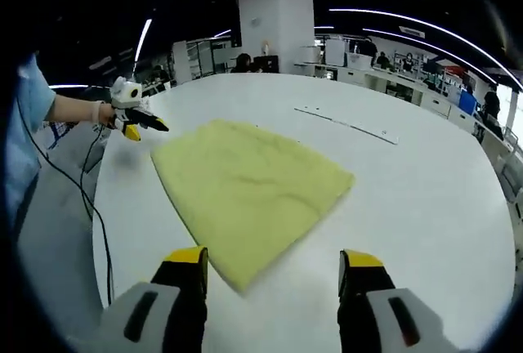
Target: Fold the garment on the visible template until the final outline fits inside the template.
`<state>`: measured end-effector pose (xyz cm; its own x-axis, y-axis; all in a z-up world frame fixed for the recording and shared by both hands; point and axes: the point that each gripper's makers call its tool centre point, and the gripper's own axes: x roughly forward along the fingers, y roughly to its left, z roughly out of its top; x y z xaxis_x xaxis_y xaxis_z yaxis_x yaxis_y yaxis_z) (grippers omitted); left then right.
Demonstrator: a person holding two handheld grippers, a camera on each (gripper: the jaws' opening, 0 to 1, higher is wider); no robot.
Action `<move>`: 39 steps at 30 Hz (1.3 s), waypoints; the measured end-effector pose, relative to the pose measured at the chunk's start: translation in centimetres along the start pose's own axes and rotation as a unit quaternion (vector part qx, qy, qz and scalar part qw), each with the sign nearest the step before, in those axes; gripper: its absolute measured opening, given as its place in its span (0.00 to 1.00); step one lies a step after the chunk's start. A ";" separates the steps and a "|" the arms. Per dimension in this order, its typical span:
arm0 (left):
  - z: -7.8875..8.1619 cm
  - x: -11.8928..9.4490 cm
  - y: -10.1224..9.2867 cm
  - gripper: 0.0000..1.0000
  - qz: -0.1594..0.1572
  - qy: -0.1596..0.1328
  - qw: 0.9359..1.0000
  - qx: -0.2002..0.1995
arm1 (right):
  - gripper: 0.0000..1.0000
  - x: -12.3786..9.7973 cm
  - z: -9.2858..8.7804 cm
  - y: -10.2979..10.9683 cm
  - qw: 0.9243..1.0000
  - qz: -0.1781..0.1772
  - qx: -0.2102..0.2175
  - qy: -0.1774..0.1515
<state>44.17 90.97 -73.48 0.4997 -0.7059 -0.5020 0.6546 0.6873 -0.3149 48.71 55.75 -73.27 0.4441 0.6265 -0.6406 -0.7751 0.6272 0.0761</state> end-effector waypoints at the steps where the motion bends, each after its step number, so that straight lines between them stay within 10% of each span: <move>1: -0.3 -0.1 0.1 0.55 0.003 0.004 1.000 -0.007 | 0.58 -0.1 -0.1 0.1 1.000 0.003 0.004 0.001; 23: -3.2 0.7 -1.4 0.21 -0.016 0.027 0.999 -0.041 | 0.14 0.4 -3.4 3.0 0.998 0.048 0.011 0.029; 39: -3.9 0.7 -1.0 0.00 -0.001 0.034 0.996 -0.079 | 0.00 0.1 -3.5 2.9 0.998 0.055 -0.002 0.032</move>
<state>41.62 90.46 -76.62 0.4558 -0.6982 -0.5521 0.5549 0.7078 -0.4370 44.89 55.98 -75.80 0.3269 0.6609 -0.6755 -0.8192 0.5545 0.1462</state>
